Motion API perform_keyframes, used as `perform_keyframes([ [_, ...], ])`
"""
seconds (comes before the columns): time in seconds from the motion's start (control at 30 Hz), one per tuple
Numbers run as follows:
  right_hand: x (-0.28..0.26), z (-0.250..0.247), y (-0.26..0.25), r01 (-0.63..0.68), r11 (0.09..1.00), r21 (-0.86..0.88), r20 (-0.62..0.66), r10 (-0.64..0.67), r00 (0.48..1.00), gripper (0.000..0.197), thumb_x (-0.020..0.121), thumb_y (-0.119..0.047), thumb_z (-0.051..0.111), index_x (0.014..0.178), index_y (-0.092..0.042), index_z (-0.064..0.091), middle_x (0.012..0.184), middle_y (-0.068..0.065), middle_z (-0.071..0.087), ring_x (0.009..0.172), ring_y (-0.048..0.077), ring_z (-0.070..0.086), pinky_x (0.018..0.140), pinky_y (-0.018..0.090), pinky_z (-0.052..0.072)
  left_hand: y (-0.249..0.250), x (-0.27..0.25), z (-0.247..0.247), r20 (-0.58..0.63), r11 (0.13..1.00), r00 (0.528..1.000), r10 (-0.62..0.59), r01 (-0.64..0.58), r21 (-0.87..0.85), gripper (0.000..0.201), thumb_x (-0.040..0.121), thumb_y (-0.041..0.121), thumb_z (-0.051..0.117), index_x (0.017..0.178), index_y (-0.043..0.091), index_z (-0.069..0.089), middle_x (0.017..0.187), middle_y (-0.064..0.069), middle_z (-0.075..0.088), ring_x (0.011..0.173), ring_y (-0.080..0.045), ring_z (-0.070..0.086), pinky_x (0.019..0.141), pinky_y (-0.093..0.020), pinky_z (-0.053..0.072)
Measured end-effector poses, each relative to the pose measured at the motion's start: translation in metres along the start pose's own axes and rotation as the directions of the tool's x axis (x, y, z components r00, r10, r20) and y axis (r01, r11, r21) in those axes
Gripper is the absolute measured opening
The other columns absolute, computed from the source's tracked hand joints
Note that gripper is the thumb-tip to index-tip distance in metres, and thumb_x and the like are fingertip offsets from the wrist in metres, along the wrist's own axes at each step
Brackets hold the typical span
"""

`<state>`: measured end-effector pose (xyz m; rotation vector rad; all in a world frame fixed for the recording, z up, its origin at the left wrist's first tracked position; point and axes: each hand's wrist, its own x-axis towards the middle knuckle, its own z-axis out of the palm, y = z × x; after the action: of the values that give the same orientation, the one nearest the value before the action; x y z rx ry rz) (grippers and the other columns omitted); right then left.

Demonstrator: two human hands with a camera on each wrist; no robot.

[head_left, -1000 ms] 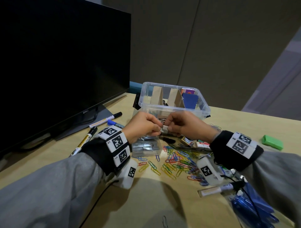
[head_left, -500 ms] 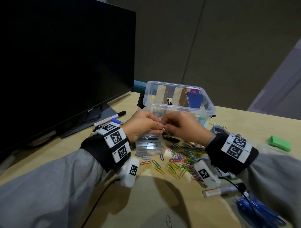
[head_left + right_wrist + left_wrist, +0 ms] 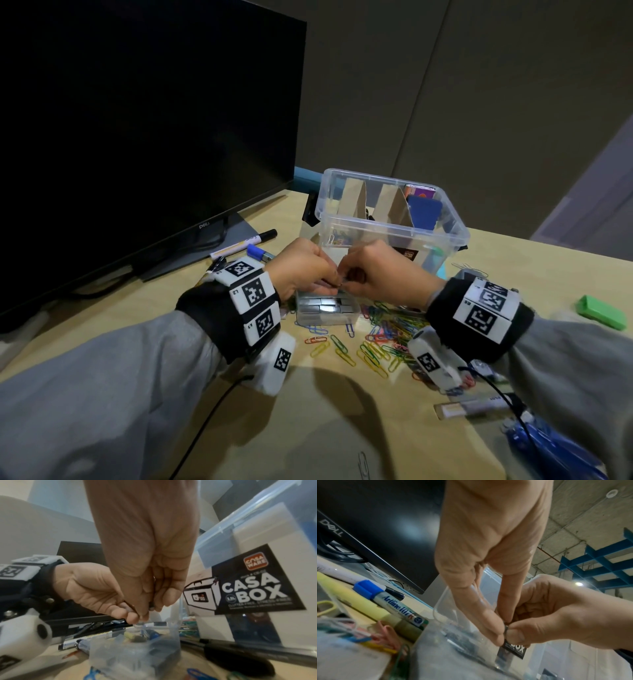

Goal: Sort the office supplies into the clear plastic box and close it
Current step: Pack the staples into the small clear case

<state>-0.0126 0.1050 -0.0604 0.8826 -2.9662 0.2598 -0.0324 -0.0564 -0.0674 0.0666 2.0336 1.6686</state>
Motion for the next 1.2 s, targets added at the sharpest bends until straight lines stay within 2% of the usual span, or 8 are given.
perform_keyframes([
  [0.1,0.001,0.004,-0.003,-0.003,0.999,-0.035,0.078,0.006,0.997,0.016,0.089,-0.019,0.066,0.103,-0.014,0.073,0.093,0.003,0.07,0.081,0.017,0.064,0.076,0.03,0.054,-0.006,0.001,0.004,0.012,0.998,0.999,-0.031,0.031,0.055,0.019,0.086,-0.012,0.061,0.072,0.001,0.06,0.079,-0.016,0.065,0.071,-0.023,0.067,0.06,-0.023,0.059],
  [0.2,0.002,0.012,-0.002,-0.008,0.996,-0.084,0.143,0.02,0.99,0.019,0.089,-0.019,0.064,0.104,-0.014,0.073,0.093,0.004,0.069,0.083,0.021,0.064,0.077,0.035,0.054,-0.01,0.002,0.009,0.037,0.996,0.996,-0.076,0.075,0.044,0.017,0.088,-0.012,0.059,0.075,-0.001,0.058,0.083,-0.017,0.062,0.072,-0.023,0.065,0.059,-0.022,0.058],
  [0.4,0.004,0.013,-0.002,-0.027,0.995,-0.098,0.162,0.042,0.986,0.02,0.09,-0.02,0.062,0.106,-0.012,0.072,0.098,0.006,0.069,0.088,0.022,0.064,0.081,0.036,0.054,-0.011,0.005,0.013,0.012,0.995,0.996,-0.088,0.087,0.051,0.01,0.088,-0.012,0.058,0.08,-0.006,0.059,0.09,-0.023,0.063,0.073,-0.027,0.067,0.067,-0.026,0.059],
  [0.5,0.004,0.014,0.0,-0.036,0.996,-0.084,0.163,0.049,0.985,0.017,0.089,-0.019,0.063,0.101,-0.011,0.072,0.096,0.006,0.067,0.088,0.022,0.063,0.081,0.037,0.053,-0.01,0.006,0.012,-0.009,0.995,0.997,-0.083,0.083,0.048,0.004,0.087,-0.01,0.06,0.09,-0.01,0.062,0.096,-0.025,0.066,0.086,-0.034,0.07,0.078,-0.034,0.06],
  [0.7,0.0,0.013,0.001,-0.038,0.992,-0.123,0.156,0.057,0.986,0.019,0.089,-0.021,0.062,0.104,-0.011,0.072,0.099,0.005,0.065,0.095,0.021,0.059,0.083,0.034,0.051,-0.008,0.006,0.007,-0.012,0.998,0.998,-0.059,0.059,-0.004,0.019,0.088,-0.01,0.058,0.077,0.004,0.062,0.079,-0.013,0.065,0.074,-0.022,0.067,0.057,-0.022,0.059],
  [0.93,0.002,0.017,0.002,-0.085,0.988,-0.133,0.158,0.105,0.982,0.018,0.088,-0.024,0.067,0.103,-0.017,0.074,0.106,0.0,0.058,0.098,0.017,0.057,0.075,0.022,0.042,-0.012,0.009,0.003,-0.04,0.996,0.996,-0.082,0.083,0.019,0.01,0.089,-0.006,0.059,0.084,0.003,0.062,0.089,-0.016,0.065,0.086,-0.027,0.069,0.065,-0.025,0.06],
  [1.13,-0.001,0.015,0.001,-0.084,0.983,-0.166,0.154,0.11,0.982,0.021,0.088,-0.025,0.065,0.106,-0.017,0.073,0.108,0.002,0.055,0.098,0.02,0.057,0.081,0.033,0.05,-0.015,0.009,0.003,-0.03,0.996,0.996,-0.08,0.081,0.041,0.009,0.088,-0.005,0.061,0.096,-0.006,0.063,0.091,-0.02,0.065,0.083,-0.028,0.07,0.067,-0.027,0.061],
  [1.2,-0.002,0.015,0.0,-0.078,0.983,-0.168,0.136,0.102,0.985,0.021,0.09,-0.025,0.063,0.107,-0.018,0.072,0.108,0.002,0.055,0.097,0.019,0.057,0.08,0.031,0.051,-0.015,0.008,0.004,-0.031,0.996,0.997,-0.074,0.075,0.052,0.008,0.088,-0.005,0.061,0.095,-0.005,0.063,0.088,-0.018,0.065,0.079,-0.025,0.07,0.063,-0.024,0.06],
])
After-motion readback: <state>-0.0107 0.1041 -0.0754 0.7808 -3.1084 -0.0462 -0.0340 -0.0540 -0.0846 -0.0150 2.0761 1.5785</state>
